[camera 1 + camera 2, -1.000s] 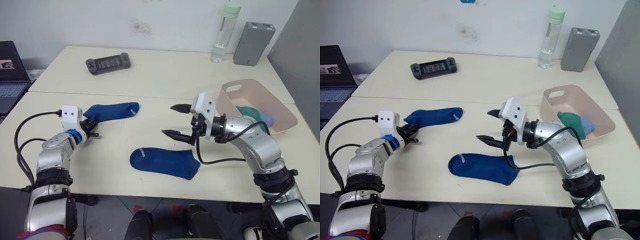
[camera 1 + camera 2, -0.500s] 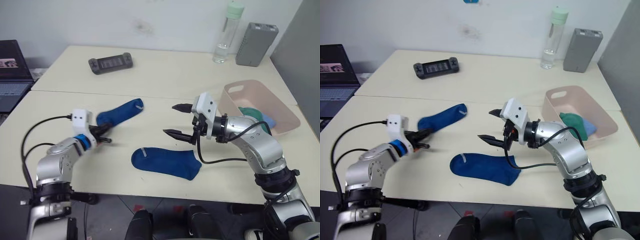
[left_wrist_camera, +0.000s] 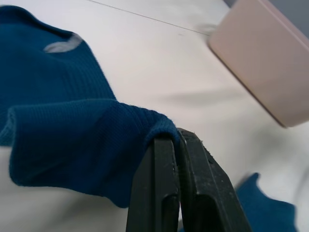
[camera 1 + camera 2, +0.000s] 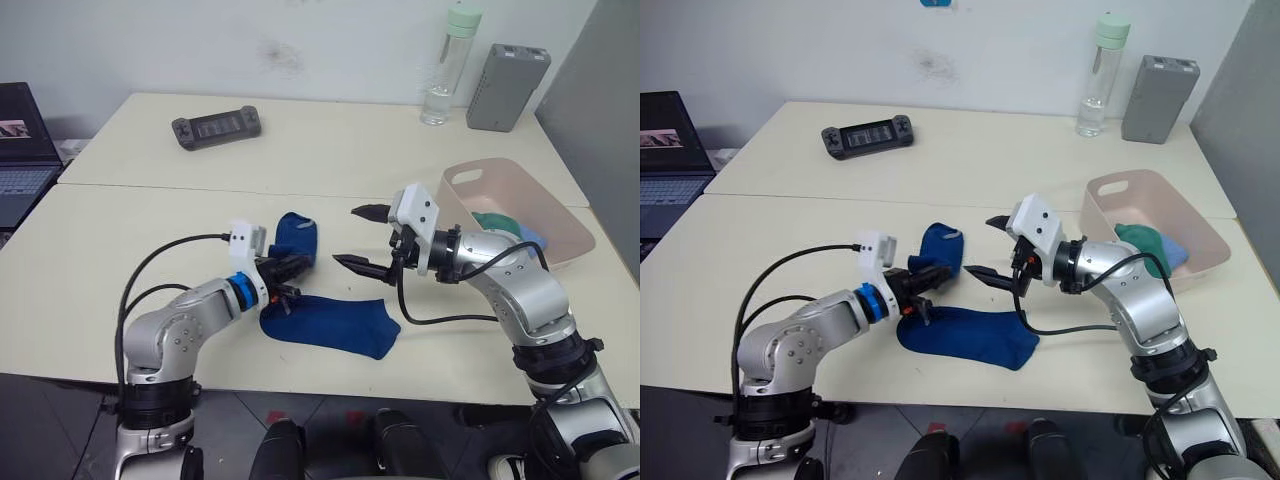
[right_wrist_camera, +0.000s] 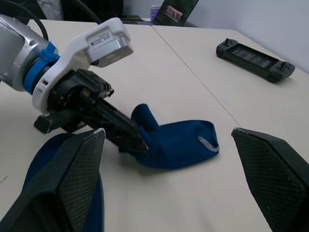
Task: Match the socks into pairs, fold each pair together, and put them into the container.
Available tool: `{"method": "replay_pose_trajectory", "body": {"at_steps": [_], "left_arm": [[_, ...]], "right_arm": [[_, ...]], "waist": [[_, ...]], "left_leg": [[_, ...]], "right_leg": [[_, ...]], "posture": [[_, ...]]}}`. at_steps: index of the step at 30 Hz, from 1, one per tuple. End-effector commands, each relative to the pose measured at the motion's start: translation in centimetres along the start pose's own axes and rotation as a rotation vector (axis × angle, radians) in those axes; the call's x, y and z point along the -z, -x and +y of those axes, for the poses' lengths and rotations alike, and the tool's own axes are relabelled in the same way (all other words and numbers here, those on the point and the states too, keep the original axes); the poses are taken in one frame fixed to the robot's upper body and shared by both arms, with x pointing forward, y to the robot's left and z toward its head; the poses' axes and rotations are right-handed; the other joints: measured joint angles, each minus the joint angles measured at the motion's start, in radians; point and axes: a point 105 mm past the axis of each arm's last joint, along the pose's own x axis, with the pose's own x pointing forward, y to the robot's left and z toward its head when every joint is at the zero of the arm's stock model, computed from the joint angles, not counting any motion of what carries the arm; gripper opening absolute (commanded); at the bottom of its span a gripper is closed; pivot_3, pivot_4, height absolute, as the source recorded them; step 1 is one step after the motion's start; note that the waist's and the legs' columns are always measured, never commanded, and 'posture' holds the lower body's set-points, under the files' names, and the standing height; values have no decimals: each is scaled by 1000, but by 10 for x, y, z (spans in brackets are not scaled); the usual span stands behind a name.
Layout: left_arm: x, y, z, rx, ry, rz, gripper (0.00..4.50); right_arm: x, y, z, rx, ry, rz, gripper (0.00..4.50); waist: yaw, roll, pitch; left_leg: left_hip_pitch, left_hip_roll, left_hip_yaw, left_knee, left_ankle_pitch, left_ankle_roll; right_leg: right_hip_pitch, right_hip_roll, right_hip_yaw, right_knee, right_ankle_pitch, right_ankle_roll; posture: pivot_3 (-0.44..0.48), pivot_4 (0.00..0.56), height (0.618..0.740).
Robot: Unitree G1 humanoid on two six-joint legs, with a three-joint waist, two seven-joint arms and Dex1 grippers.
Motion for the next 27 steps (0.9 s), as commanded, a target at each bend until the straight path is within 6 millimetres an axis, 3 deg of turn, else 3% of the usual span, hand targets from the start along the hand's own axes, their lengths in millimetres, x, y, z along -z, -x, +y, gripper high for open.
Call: {"method": "replay_pose_trajectory", "body": {"at_steps": [1, 9, 12, 16, 23, 27], "left_arm": [[-10, 4, -17, 71, -25, -26, 953], [-45, 48, -15, 177, -115, -77, 3452], [-75, 58, 5, 115, -197, -133, 4460], [-100, 47, 32, 1, -335, -193, 4487], [-90, -7, 86, -169, -550, -121, 4487], [-81, -27, 100, -209, -619, -59, 4487]], "right_arm": [[-8, 8, -7, 38, 33, -32, 4500], [12, 18, -17, 82, 42, 56, 4500], [20, 21, -18, 85, 51, 89, 4500], [22, 18, -8, 40, 41, 90, 4500], [25, 4, 14, -58, 33, 101, 4500], [24, 1, 18, -67, 32, 96, 4500]], "waist": [[-1, 0, 0], [-3, 0, 0], [0, 0, 0], [6, 0, 0], [15, 0, 0], [15, 0, 0]], "left_leg": [[0, 0, 0, 0, 0, 0], [0, 0, 0, -1, 0, 0], [0, 0, 1, -1, 0, 0], [0, 0, 1, -1, 0, 0], [-2, 0, 2, -2, 0, 0], [-3, 0, 2, -2, 0, 0]], "right_leg": [[0, 0, 0, 0, 0, 0], [0, 1, 0, 0, 0, 0], [0, 1, 0, -1, 0, 0], [0, 1, 0, -5, 0, 0], [0, 0, 0, -9, 0, 0], [-1, 1, 0, -9, 0, 0]], "posture": [[0, 150, 740], [0, 150, 740], [0, 150, 740], [0, 150, 740], [0, 150, 740], [0, 150, 740]]}}
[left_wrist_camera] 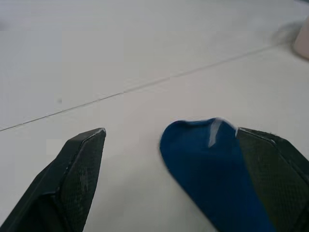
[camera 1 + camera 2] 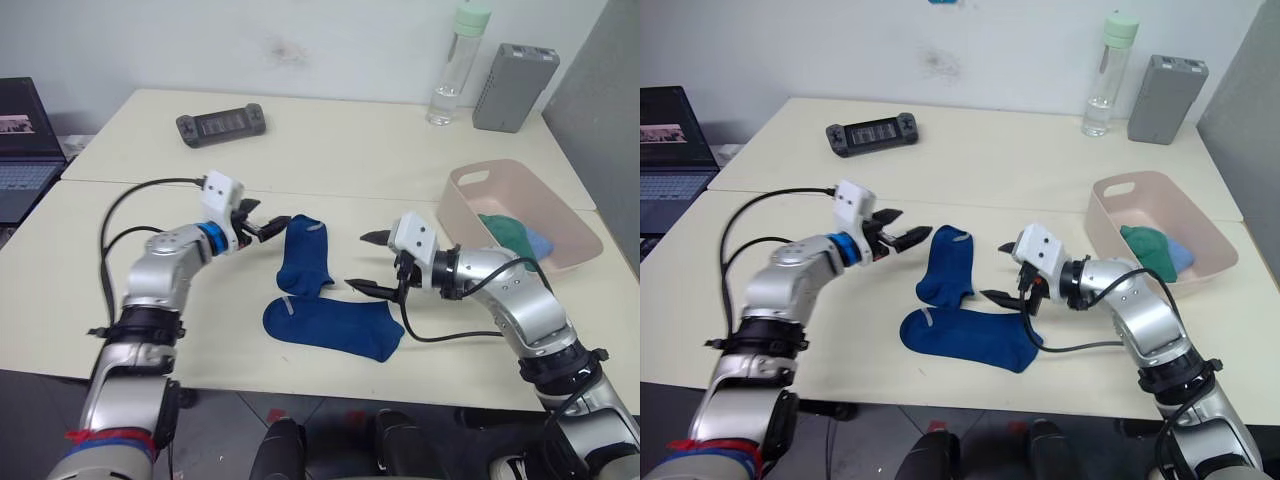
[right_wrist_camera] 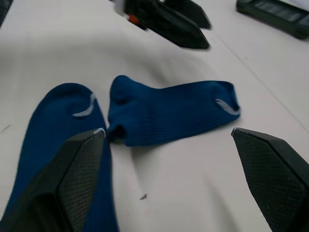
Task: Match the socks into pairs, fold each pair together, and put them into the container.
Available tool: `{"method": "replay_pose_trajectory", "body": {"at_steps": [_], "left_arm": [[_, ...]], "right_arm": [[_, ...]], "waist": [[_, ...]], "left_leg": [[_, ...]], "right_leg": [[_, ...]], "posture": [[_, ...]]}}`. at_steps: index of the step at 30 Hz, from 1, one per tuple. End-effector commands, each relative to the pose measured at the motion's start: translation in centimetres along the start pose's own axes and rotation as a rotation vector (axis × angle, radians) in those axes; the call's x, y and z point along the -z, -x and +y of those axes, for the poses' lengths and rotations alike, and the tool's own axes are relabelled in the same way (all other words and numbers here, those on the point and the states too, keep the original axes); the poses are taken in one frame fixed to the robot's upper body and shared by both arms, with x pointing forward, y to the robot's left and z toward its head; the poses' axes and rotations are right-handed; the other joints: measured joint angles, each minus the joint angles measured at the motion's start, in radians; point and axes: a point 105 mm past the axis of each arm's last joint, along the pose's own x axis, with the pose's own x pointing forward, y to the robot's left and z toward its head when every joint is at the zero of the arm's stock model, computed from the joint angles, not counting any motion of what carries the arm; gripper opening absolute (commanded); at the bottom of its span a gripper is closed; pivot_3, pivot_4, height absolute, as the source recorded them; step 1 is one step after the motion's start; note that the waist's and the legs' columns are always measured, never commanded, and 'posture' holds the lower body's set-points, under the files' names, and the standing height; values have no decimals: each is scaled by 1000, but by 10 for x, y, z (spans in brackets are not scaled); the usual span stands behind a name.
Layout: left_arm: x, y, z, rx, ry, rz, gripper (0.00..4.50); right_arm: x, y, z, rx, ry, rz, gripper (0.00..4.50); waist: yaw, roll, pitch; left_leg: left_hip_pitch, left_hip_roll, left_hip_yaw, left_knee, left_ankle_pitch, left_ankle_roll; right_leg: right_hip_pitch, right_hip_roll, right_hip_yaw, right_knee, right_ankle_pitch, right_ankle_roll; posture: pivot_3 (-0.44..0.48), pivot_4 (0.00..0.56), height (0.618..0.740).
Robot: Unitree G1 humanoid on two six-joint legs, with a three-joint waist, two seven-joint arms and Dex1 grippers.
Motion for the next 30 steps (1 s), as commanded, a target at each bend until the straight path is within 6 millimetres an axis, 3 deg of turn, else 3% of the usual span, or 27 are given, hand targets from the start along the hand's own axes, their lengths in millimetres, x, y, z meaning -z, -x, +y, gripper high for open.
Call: {"method": "replay_pose_trajectory", "body": {"at_steps": [1, 5, 8, 20, 23, 26, 30], "left_arm": [[-3, -11, 7, -34, -112, 8, 4487], [6, -21, 6, -20, -88, 55, 4487], [14, -25, 7, -23, -28, 82, 3907], [10, -31, 0, 7, 48, 52, 84], [9, -28, 4, -7, 61, 43, 35], [9, -25, 7, -19, 65, 40, 0], [11, -21, 9, -19, 73, 38, 0]], "right_arm": [[-15, 1, 2, 6, 45, -36, 4500], [-16, -1, 6, 4, 35, -40, 4500], [-15, -3, 9, -3, 35, -38, 4500], [20, -25, 6, -58, 234, 116, 4500], [19, -34, 6, -64, 235, 90, 4500], [15, -43, 7, -73, 223, 56, 3922], [13, -47, 7, -85, 230, 40, 2436]], "waist": [[0, 0, 0], [0, 0, 0], [0, 0, 0], [-3, 0, 0], [-5, 0, 0], [-9, 0, 0], [-10, 0, 0]], "left_leg": [[0, 0, 0, 0, 0, 0], [-1, 0, 0, 0, 0, 0], [-2, 0, -1, 0, 0, 1], [-2, 0, -2, 0, 0, 0], [-2, 0, -2, 0, 0, 0], [-2, 0, -3, 0, 0, 0], [-2, 0, -3, 0, 0, 0]], "right_leg": [[0, 0, 0, 0, 0, 0], [0, 0, -1, -2, 0, 0], [0, 0, -1, -2, 0, 0], [0, 0, -2, -2, 0, 1], [0, 0, -3, -1, 0, 1], [0, 0, -3, -1, 0, 1], [0, 0, -3, -1, 0, 0]], "posture": [[0, 150, 740], [0, 150, 740], [0, 150, 740], [0, 150, 740], [0, 150, 740], [0, 150, 740], [0, 150, 740]]}}
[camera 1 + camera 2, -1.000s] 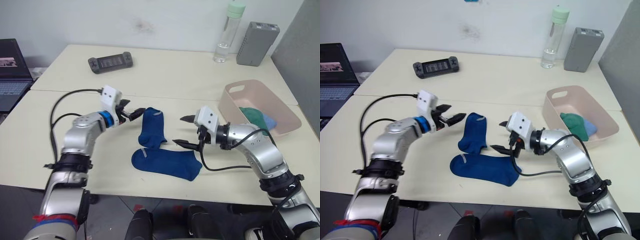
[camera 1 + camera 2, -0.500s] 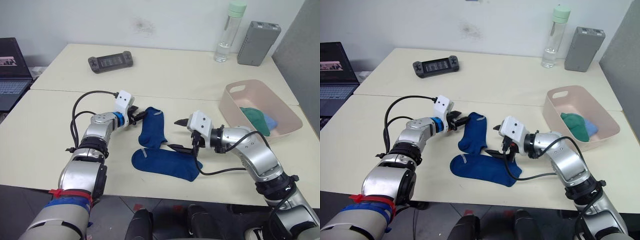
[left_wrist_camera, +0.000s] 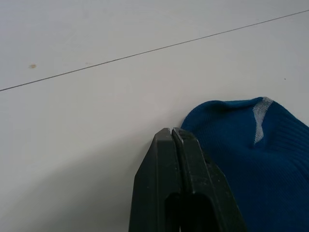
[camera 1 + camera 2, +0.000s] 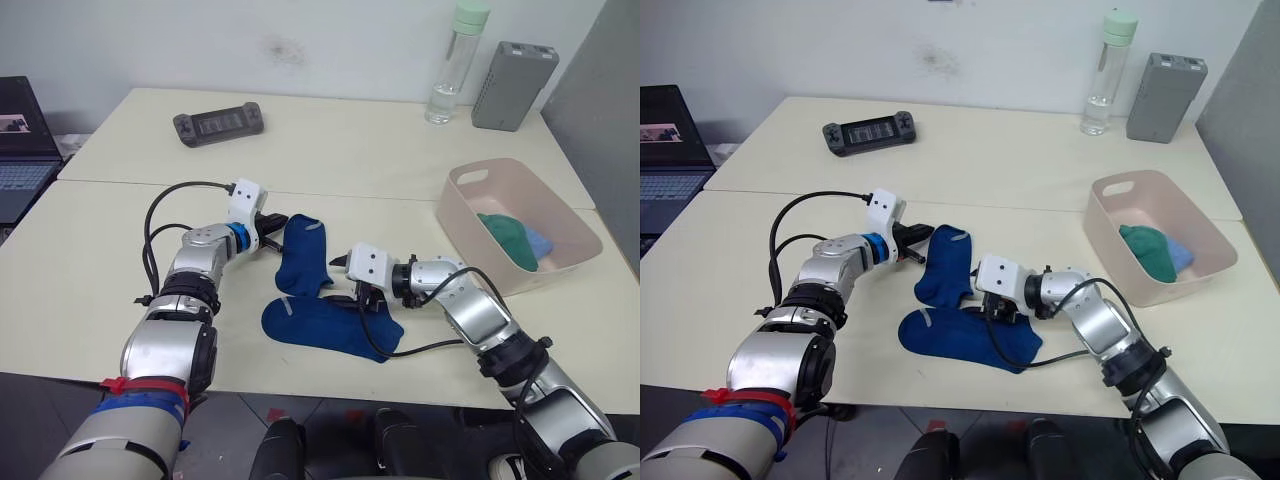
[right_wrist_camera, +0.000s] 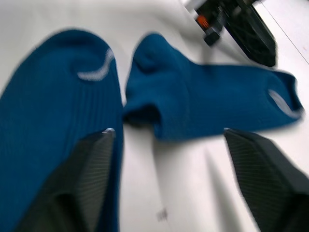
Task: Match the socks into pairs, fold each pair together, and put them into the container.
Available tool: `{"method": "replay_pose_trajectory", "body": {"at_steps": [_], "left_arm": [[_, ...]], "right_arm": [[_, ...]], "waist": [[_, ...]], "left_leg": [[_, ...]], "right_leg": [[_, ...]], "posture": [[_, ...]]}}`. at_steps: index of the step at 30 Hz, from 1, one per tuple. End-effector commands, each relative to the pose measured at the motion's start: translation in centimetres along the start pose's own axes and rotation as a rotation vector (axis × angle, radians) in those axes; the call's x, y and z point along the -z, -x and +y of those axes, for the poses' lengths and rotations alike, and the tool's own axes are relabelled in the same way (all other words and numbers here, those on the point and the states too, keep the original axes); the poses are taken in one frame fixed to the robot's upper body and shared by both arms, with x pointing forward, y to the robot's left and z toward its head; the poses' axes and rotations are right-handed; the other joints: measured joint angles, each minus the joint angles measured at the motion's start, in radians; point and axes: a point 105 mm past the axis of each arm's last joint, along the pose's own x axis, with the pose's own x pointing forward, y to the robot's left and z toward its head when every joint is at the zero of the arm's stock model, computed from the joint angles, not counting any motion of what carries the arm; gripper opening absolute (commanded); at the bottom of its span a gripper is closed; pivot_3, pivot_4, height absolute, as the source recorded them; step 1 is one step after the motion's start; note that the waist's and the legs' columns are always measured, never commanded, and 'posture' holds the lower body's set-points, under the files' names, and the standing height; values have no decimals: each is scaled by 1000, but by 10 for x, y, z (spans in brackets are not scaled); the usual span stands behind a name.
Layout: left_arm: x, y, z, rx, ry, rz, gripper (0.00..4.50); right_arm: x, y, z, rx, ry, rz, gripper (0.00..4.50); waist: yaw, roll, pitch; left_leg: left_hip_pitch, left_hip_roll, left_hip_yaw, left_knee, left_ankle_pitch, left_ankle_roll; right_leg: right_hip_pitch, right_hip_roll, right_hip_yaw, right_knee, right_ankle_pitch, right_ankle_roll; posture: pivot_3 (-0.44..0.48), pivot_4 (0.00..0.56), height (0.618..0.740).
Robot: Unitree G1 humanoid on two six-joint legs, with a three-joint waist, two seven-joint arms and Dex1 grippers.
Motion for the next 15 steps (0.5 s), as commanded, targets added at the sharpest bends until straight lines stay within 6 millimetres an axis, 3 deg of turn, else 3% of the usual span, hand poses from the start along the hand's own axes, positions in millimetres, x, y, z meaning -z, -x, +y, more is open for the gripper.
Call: {"method": "replay_pose_trajectory", "body": {"at_steps": [1, 3, 7, 15], "left_arm": [[-9, 8, 7, -14, -3, -40, 0], [-7, 9, 7, -15, 5, -41, 0], [-4, 12, 8, -39, 48, -62, 0], [-2, 29, 13, -86, 85, -103, 0]], "right_arm": [[-12, 0, -6, 10, 40, -44, 2173], [-13, 0, -8, 13, 42, -54, 1312], [-12, 3, -14, 19, 41, -67, 53], [-7, 16, -28, 42, 40, -68, 53]], "waist": [[0, 0, 0], [-1, 0, 0], [-3, 0, 0], [-3, 0, 0]], "left_leg": [[0, 0, 0, 0, 0, 0], [0, 0, -1, 0, 0, 0], [0, 0, -1, 0, 0, 0], [2, 0, -1, 1, 0, 0]], "right_leg": [[0, 0, 0, 0, 0, 0], [0, 0, -1, 1, 0, 0], [0, 0, -1, 2, 0, 0], [0, 0, -1, 6, 0, 0]], "posture": [[0, 150, 740], [0, 150, 740], [0, 150, 740], [0, 150, 740]]}}
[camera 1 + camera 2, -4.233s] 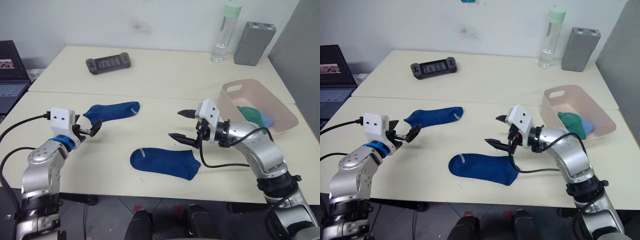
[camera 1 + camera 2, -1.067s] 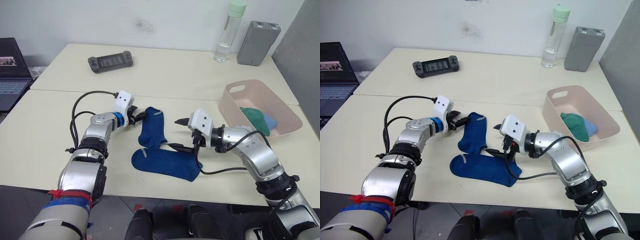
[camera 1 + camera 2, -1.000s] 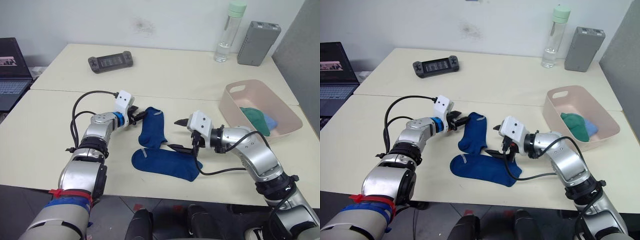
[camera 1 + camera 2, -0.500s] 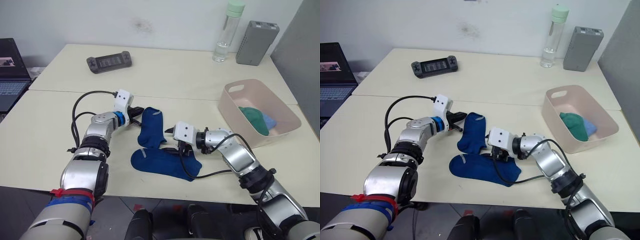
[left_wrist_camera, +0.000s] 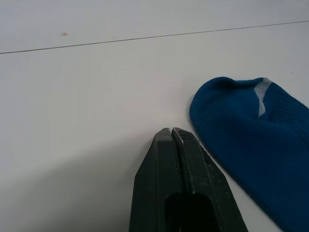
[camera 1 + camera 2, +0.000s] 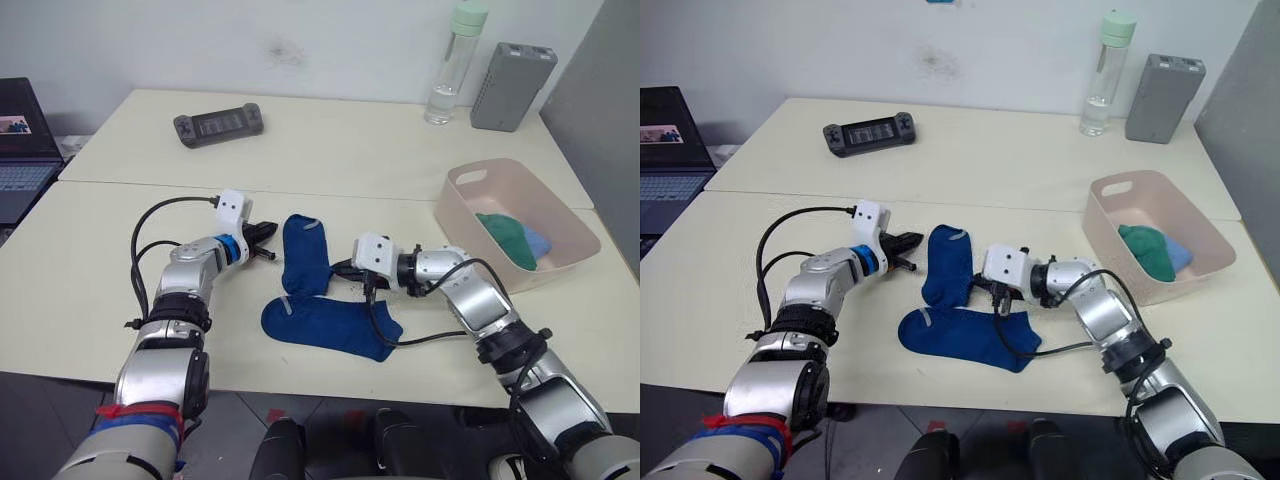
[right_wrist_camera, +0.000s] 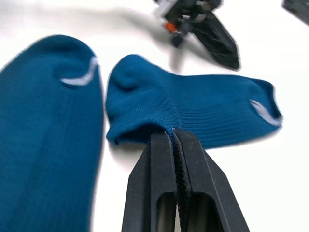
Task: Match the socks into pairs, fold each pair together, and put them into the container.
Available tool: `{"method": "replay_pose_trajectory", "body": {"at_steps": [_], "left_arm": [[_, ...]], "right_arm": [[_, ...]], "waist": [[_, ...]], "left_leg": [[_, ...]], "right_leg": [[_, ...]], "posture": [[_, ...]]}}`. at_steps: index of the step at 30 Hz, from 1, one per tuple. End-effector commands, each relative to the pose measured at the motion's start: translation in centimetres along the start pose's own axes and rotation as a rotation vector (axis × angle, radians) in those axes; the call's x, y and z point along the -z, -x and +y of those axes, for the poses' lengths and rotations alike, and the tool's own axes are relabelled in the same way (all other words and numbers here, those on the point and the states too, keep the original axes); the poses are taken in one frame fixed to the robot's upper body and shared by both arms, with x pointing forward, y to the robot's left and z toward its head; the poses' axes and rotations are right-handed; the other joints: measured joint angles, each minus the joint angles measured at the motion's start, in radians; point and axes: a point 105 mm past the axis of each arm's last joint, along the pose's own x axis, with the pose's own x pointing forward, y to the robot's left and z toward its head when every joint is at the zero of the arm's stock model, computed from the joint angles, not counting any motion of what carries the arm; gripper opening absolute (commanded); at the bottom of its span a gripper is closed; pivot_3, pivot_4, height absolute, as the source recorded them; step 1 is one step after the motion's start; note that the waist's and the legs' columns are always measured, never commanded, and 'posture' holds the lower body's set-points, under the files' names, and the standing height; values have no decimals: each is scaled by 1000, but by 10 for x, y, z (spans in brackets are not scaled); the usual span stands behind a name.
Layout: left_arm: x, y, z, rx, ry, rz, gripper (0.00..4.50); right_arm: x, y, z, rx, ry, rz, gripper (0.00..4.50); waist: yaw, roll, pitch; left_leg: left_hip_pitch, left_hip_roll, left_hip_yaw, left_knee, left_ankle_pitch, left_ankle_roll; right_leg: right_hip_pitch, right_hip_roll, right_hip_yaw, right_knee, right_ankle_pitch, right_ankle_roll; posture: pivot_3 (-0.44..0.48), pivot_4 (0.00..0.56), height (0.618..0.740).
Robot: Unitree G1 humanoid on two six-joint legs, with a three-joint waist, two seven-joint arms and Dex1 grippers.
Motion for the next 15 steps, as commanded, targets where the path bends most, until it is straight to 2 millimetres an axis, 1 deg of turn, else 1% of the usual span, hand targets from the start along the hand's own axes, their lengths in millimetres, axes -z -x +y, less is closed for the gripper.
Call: {"method": "replay_pose_trajectory", "body": {"at_steps": [1, 4, 7, 9, 12, 15], "left_arm": [[-20, 12, 5, -22, 3, -83, 0], [-25, 22, -1, 24, 19, -109, 0], [-29, 25, -15, 107, 26, -114, 0], [-31, 23, -24, 158, 17, -108, 0], [-37, 14, -32, 209, -51, -114, 0], [-40, 4, -36, 258, -120, -88, 591]], "right_arm": [[-16, 9, -13, 28, 34, -63, 53], [-13, 22, -21, 29, 36, -54, 53], [-8, 34, -24, 3, 26, -42, 53], [-7, 39, -21, -39, -20, -54, 53], [-6, 41, -17, -78, -34, -62, 53], [-7, 42, -19, -72, -32, -64, 0]], "waist": [[0, 0, 0], [-2, 0, 0], [-2, 0, 0], [1, 0, 0], [1, 0, 0], [1, 0, 0]], "left_leg": [[0, 0, 0, 0, 0, 0], [0, 0, 0, 0, 0, 0], [1, 0, 0, 0, 0, 0], [1, 0, 0, 0, 0, 0], [1, 0, 0, 0, 0, 0], [1, 0, 1, 0, 0, 0]], "right_leg": [[0, 0, 0, 0, 0, 0], [0, 0, 1, 1, 0, 0], [0, 0, 0, 1, 0, 0], [1, 0, 0, 1, 0, 0], [1, 0, 0, 1, 0, 0], [1, 0, 0, 2, 0, 0]], "posture": [[0, 150, 740], [0, 150, 740], [0, 150, 740], [0, 150, 740], [0, 150, 740], [0, 150, 740]]}}
